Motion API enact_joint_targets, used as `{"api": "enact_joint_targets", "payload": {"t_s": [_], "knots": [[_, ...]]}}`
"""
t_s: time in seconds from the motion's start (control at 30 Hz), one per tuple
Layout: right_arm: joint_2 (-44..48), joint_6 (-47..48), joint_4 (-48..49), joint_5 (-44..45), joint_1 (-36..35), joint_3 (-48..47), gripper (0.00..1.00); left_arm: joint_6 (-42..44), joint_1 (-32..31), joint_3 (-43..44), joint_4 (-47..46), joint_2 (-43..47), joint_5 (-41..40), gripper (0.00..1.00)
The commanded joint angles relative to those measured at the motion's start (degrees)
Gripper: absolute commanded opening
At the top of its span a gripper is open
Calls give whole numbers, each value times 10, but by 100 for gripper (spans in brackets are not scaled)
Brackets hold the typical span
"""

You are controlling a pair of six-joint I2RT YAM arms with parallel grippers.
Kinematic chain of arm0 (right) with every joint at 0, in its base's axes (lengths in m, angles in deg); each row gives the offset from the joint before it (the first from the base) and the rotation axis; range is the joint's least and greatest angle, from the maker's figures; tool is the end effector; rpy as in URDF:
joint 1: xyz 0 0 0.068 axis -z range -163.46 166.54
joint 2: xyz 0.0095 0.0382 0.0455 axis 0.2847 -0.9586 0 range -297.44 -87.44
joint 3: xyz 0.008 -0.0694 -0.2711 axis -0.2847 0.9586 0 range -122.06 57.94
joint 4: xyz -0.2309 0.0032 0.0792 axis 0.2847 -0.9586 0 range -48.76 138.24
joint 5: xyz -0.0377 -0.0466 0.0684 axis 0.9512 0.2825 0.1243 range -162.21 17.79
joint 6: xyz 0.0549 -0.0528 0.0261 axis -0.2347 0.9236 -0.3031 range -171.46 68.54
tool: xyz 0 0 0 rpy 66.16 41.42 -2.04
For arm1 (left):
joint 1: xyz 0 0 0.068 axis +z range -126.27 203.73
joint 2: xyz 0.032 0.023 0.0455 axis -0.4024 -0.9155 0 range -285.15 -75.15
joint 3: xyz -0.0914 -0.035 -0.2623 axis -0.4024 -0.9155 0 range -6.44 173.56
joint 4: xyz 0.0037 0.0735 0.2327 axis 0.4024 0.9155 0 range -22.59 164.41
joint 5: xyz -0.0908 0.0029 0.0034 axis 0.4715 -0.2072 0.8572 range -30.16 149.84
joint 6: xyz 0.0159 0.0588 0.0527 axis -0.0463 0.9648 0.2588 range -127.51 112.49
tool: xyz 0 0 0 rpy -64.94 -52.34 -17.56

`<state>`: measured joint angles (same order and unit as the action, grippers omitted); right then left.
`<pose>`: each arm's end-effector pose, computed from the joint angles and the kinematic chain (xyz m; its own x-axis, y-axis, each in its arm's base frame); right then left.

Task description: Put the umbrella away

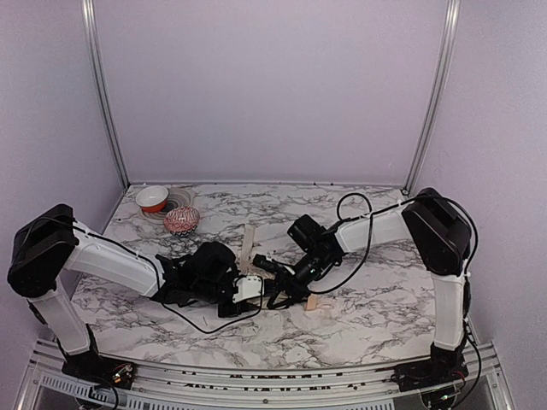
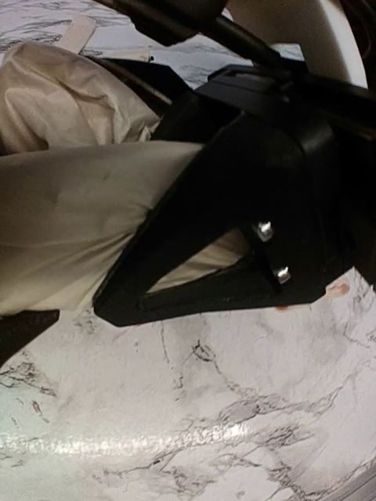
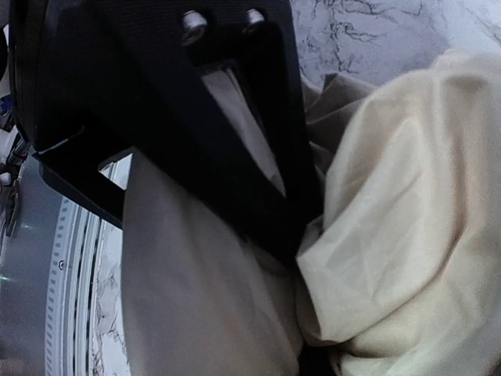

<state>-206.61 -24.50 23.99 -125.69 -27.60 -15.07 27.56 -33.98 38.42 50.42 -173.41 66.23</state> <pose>0.2417 0.3124 0.1200 -0.3270 -0.6934 -0.6421 -0.8483 -0.0840 0.5228 0.1844 -0.3062 0.1511 0.2506 0.6722 -0.6966 0.9090 0.0842 0.4083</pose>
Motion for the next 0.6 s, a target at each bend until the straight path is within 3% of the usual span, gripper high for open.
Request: {"api": "enact_joint_targets", "payload": {"t_s": [0.0, 0.17, 0.33, 0.57], "knots": [[-31, -6, -71, -20, -5, -2, 29, -35, 14, 35, 76, -13, 68, 29], [-14, -29, -48, -3, 13, -2, 43, -62, 41, 49, 156, -26, 125, 16], [65, -52, 3, 46, 19, 19, 65, -100, 66, 54, 182, -39, 172, 10], [217, -66, 105, 213, 22, 112, 74, -198, 116, 89, 223, -78, 280, 4]]}}
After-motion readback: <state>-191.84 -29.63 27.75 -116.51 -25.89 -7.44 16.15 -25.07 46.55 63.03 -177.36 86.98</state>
